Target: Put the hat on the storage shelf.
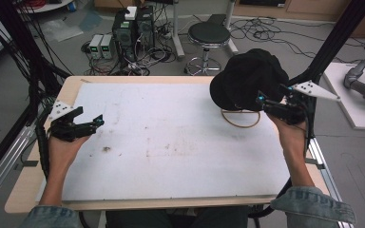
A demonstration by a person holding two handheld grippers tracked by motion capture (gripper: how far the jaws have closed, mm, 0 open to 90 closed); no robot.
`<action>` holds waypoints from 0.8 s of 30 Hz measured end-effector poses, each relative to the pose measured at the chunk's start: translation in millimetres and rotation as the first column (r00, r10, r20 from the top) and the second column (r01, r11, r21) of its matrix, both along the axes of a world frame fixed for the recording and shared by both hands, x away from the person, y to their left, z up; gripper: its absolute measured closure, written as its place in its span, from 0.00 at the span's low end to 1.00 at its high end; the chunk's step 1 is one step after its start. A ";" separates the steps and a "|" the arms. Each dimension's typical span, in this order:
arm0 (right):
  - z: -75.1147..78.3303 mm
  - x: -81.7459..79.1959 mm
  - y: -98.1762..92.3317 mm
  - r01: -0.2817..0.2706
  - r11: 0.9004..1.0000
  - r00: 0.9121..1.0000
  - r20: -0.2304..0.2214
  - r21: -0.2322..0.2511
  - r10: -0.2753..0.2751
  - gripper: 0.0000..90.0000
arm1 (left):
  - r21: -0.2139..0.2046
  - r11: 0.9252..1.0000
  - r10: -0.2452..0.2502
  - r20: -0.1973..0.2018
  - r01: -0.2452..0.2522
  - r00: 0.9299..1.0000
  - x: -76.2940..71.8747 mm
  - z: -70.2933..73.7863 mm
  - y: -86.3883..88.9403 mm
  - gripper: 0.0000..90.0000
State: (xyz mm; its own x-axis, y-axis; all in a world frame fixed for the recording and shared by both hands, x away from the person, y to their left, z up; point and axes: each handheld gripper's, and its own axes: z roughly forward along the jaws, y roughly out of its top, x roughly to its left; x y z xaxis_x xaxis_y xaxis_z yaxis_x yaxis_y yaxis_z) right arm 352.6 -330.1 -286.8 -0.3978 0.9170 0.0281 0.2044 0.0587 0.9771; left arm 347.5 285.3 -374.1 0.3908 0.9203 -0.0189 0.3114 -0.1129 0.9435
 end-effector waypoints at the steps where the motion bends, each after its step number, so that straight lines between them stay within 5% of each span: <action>1: -4.1 -2.9 0.4 0.001 1.000 1.000 0.001 0.001 -0.001 0.14 | -0.001 1.000 0.000 0.000 0.000 1.000 -0.1 -0.1 -0.1 0.18; 18: -48.3 -33.7 5.5 -0.010 1.000 1.000 0.000 -0.026 0.010 0.13 | 0.001 1.000 -0.001 -0.006 0.001 1.000 0.8 -2.3 -0.8 0.18; 24: -50.6 -34.7 2.8 0.002 1.000 1.000 -0.015 -0.011 -0.002 0.13 | 0.000 1.000 0.002 -0.009 -0.002 1.000 2.0 -3.0 -0.7 0.18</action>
State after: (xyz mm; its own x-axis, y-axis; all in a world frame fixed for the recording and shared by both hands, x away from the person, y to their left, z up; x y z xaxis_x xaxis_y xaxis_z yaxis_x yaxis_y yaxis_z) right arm 317.9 -327.2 -337.4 -0.3957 0.9181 0.0243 0.2196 0.0689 0.9732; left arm 349.5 284.6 -377.1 0.3883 0.9212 -0.0225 0.3198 -0.1118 0.9409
